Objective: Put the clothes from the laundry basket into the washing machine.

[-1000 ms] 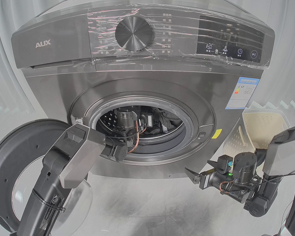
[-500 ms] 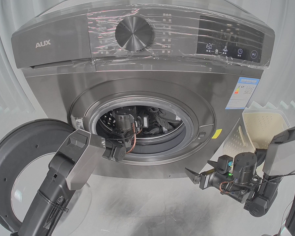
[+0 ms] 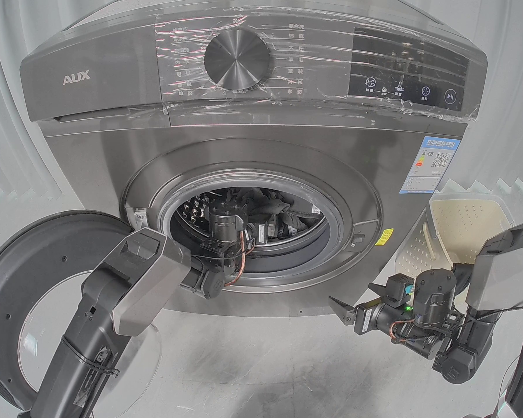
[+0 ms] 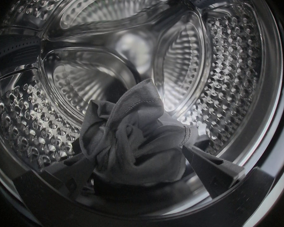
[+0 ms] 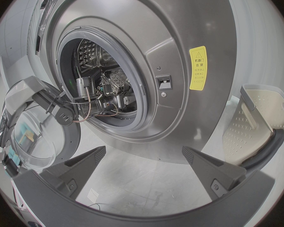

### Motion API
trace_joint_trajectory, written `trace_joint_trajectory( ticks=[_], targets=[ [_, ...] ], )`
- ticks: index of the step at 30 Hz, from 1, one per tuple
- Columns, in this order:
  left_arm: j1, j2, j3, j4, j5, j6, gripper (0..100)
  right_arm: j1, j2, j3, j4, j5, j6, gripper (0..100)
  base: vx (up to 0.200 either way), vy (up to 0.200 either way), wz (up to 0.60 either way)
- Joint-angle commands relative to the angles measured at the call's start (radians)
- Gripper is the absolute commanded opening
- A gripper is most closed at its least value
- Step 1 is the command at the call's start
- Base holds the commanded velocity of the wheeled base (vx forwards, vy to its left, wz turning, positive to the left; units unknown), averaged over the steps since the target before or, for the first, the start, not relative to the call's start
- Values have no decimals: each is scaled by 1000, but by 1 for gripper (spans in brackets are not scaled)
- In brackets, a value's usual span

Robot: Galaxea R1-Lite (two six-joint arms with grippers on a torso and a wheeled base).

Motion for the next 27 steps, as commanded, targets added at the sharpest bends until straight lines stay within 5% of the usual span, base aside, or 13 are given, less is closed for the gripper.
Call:
trace_joint_trajectory(
  ticks=[1,18,24,27],
  targets=[
    [-53,-160,209,-22,0,1,100,1,-1,-1,-1,0,0,100,0,0,0],
    [-230,-576,937,-176,0,3,100,-3,-3,6,-1,0,1,100,0,0,0],
    [-327,-726,1135,-228,1,-8,100,-11,-13,15,-1,0,1,100,0,0,0],
    [-339,-812,1192,-239,3,-36,100,-39,-69,38,-1,5,0,100,0,0,0]
  ],
)
